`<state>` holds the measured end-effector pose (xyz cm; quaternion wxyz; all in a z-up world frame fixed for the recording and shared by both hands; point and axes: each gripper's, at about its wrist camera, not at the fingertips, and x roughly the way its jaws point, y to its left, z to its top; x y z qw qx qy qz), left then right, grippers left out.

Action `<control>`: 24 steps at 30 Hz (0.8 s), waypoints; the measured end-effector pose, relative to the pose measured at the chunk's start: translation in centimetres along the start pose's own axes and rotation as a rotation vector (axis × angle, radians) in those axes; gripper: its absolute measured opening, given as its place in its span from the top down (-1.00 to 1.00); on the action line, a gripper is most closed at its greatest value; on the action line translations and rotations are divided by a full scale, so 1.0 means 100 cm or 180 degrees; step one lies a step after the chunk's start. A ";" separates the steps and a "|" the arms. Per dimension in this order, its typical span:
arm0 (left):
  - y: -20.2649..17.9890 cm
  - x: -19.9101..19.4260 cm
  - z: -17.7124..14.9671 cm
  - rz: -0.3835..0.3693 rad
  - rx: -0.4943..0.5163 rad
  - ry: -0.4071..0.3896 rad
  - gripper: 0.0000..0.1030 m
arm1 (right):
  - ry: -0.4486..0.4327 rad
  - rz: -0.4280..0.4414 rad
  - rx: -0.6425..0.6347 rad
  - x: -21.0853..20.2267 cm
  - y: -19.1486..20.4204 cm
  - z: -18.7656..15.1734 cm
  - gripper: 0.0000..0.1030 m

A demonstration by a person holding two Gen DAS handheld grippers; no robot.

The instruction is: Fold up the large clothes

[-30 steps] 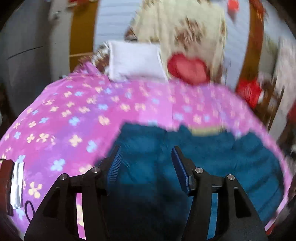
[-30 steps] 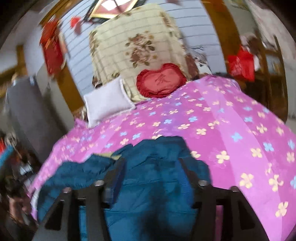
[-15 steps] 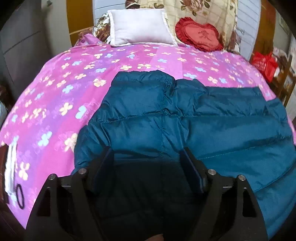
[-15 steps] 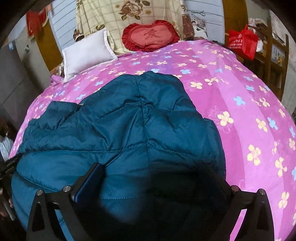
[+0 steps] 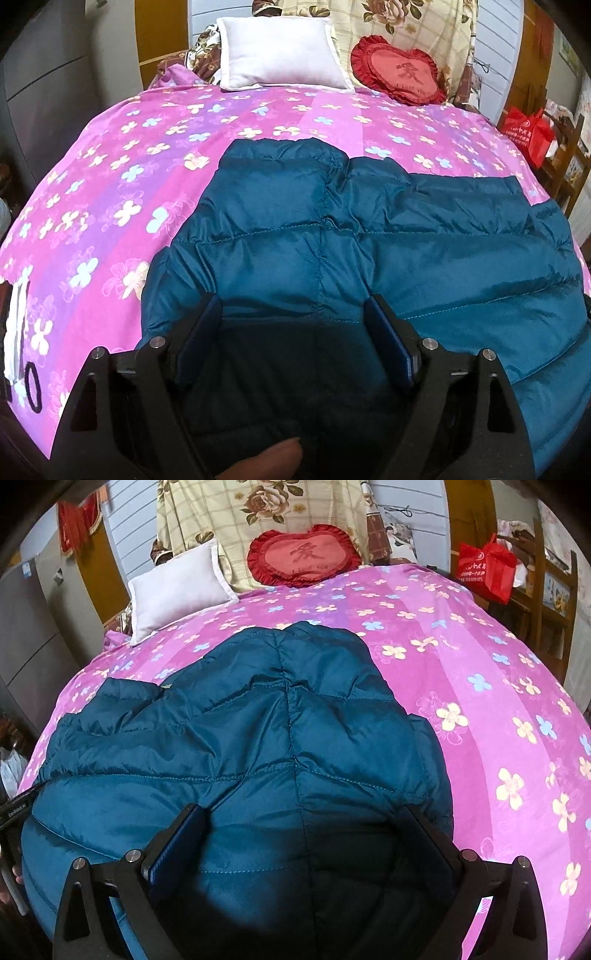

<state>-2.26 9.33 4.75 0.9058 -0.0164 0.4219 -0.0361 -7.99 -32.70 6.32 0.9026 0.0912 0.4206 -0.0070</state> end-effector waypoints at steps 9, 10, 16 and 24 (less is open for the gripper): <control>0.000 0.000 0.002 0.0002 0.0011 0.0043 -0.59 | -0.0013 -0.0077 0.0006 -0.005 0.003 0.003 -1.00; 0.000 -0.001 0.002 0.0006 0.0008 0.0050 -0.59 | -0.0039 -0.0090 0.0018 -0.010 0.004 0.005 -0.99; -0.009 -0.050 -0.004 0.0196 0.0115 -0.0176 -0.59 | -0.0352 0.0037 0.0447 -0.078 0.013 0.007 -0.99; -0.030 -0.136 -0.059 0.0126 0.0151 -0.0231 -0.59 | -0.0626 -0.0019 -0.0070 -0.202 0.055 -0.044 -0.99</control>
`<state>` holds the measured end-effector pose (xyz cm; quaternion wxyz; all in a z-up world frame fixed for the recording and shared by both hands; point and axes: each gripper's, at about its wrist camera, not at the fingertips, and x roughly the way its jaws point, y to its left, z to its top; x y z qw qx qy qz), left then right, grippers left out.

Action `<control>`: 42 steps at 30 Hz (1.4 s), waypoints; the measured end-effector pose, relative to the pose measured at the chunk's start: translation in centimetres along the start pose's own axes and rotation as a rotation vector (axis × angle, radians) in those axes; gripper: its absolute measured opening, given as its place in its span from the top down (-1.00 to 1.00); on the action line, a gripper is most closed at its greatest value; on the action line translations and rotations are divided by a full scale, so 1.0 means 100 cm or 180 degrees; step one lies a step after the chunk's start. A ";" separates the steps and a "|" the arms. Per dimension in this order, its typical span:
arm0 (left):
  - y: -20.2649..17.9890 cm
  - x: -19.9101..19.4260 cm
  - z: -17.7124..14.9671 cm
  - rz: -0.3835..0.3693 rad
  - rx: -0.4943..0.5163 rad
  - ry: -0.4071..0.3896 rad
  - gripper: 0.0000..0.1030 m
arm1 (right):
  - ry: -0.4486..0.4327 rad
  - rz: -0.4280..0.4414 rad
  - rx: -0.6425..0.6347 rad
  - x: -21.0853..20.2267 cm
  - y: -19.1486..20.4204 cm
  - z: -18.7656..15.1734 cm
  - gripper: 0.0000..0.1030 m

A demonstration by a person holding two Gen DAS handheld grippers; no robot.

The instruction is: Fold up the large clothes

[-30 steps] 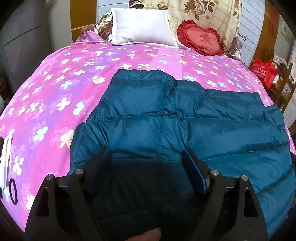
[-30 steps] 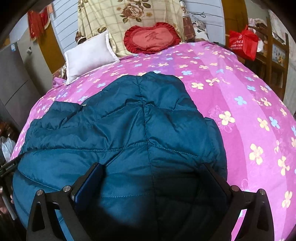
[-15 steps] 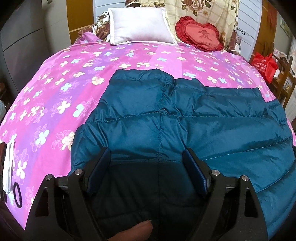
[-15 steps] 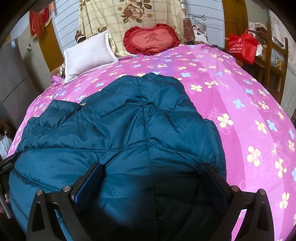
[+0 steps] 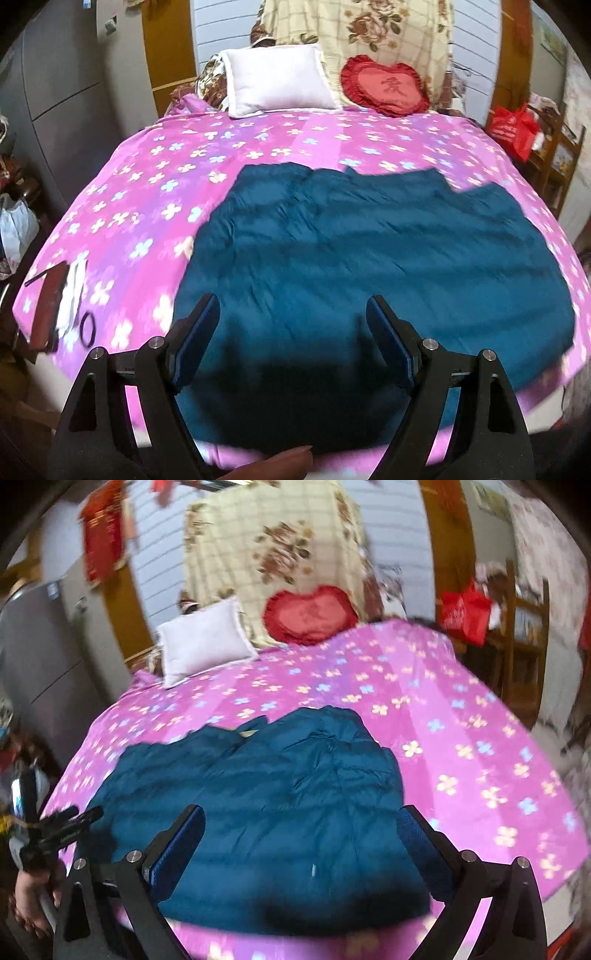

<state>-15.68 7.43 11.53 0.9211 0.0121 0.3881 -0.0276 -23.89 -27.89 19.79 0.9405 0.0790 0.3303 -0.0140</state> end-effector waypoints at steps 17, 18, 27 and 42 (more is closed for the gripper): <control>-0.054 -0.109 -0.063 -0.0503 0.0368 -0.0085 -0.59 | -0.0060 -0.0421 -0.0268 -0.091 0.013 -0.083 -0.99; -0.055 -0.113 -0.065 -0.0514 0.0375 -0.0092 -0.59 | -0.0067 -0.0422 -0.0273 -0.093 0.013 -0.084 -0.99; -0.055 -0.132 -0.077 -0.0557 0.0357 -0.0096 -0.59 | -0.0168 -0.0422 -0.0512 -0.120 0.034 -0.096 -0.99; -0.055 -0.143 -0.078 -0.0589 0.0361 -0.0167 -0.59 | -0.0259 -0.0470 -0.0699 -0.140 0.049 -0.101 -0.99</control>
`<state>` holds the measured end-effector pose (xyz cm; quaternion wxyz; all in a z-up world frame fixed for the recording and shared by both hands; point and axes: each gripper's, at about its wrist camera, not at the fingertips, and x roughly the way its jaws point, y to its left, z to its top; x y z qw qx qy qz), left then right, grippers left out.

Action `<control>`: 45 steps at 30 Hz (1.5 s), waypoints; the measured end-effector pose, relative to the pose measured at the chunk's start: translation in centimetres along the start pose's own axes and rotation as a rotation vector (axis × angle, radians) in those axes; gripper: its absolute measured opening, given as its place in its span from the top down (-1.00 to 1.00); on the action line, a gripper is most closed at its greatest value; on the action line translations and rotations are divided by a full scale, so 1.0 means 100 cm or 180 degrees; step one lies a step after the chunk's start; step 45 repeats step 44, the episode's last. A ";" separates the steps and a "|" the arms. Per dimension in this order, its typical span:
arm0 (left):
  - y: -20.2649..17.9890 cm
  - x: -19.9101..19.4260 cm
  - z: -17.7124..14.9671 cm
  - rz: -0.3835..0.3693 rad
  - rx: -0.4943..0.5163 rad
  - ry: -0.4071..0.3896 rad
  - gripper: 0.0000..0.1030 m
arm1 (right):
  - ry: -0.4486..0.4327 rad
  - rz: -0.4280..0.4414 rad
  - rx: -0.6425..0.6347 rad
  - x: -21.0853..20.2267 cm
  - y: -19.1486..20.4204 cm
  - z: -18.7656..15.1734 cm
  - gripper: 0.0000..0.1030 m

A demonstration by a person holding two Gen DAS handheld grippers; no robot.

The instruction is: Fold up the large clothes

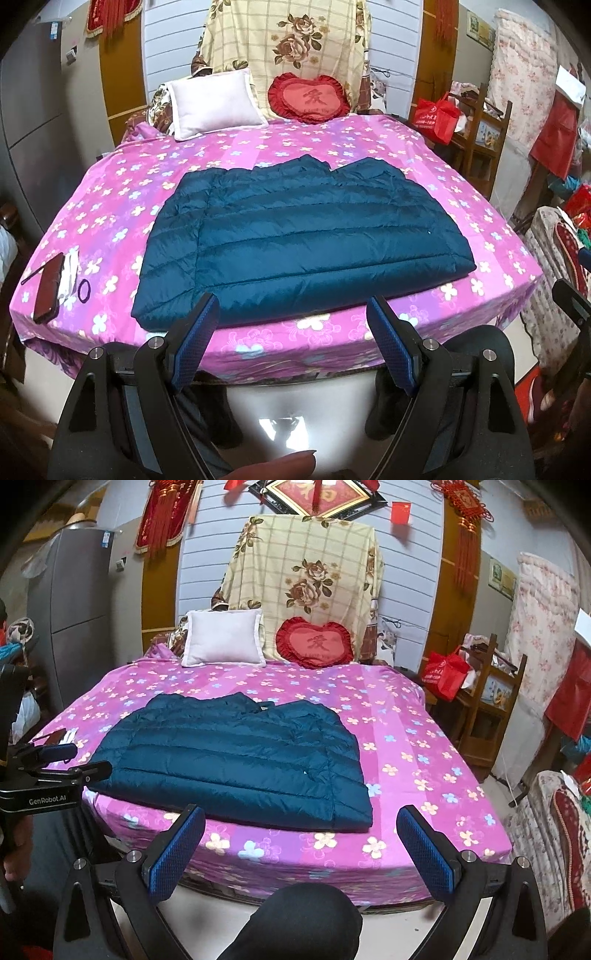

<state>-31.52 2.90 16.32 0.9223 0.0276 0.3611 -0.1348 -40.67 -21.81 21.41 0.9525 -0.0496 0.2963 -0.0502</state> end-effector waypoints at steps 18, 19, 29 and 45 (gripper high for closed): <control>0.003 0.003 -0.001 -0.0002 -0.0038 0.0038 -0.60 | 0.0032 0.0031 0.0028 0.005 -0.006 0.000 -0.99; 0.003 0.005 -0.002 -0.0002 -0.0042 0.0041 -0.60 | 0.0032 0.0037 0.0033 0.004 -0.005 0.000 -0.99; 0.002 0.006 -0.004 0.0001 -0.0059 0.0055 -0.60 | 0.0049 0.0059 0.0034 0.007 -0.004 -0.001 -0.99; -0.004 0.005 -0.009 -0.0027 -0.0026 0.0006 -0.60 | 0.0060 0.0063 0.0033 0.009 -0.002 -0.001 -0.99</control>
